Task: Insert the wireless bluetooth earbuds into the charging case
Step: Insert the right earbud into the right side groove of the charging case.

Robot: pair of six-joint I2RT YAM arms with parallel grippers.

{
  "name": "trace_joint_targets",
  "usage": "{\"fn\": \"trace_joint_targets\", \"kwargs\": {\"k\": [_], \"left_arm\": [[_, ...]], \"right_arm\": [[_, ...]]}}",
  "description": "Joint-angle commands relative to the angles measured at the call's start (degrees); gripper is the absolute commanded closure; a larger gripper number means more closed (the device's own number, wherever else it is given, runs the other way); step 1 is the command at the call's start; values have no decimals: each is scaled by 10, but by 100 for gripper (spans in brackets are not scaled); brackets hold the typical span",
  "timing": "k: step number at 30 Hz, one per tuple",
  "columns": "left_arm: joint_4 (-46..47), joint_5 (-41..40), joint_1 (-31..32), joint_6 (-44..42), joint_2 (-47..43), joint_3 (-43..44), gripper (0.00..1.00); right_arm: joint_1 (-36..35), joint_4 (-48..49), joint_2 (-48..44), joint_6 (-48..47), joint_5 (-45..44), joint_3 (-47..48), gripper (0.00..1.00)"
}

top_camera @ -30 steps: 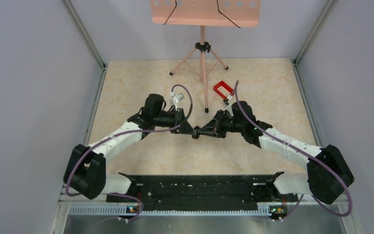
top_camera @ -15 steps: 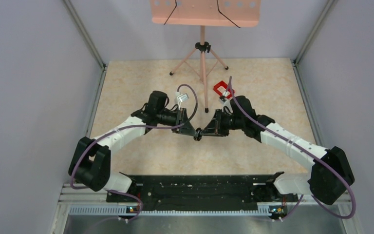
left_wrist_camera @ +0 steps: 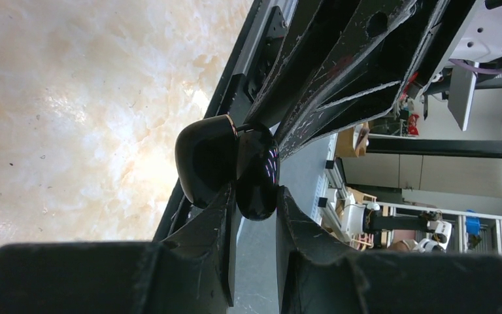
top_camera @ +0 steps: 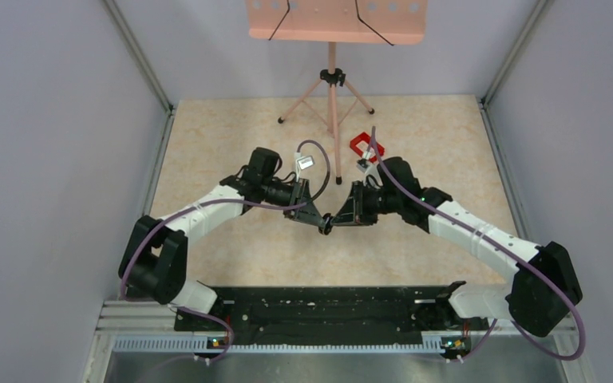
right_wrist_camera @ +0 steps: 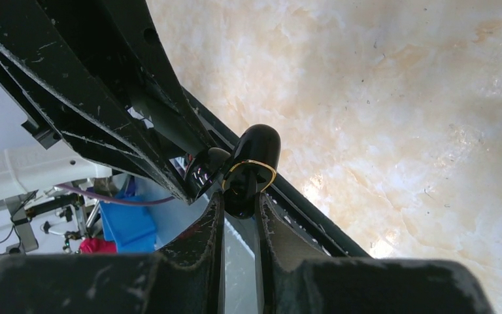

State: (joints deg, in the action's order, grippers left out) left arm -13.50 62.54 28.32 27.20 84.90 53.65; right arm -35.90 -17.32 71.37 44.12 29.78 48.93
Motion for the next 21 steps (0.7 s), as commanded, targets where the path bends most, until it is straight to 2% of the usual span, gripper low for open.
{"fn": "trace_joint_targets", "kwargs": {"k": [1, 21], "left_arm": [[-43, 88, 7, -15, 5, 20, 100], [-108, 119, 6, 3, 45, 57, 100]], "right_arm": [[6, 2, -13, -37, -49, 35, 86], [-42, -53, -31, -95, -78, 65, 86]]}}
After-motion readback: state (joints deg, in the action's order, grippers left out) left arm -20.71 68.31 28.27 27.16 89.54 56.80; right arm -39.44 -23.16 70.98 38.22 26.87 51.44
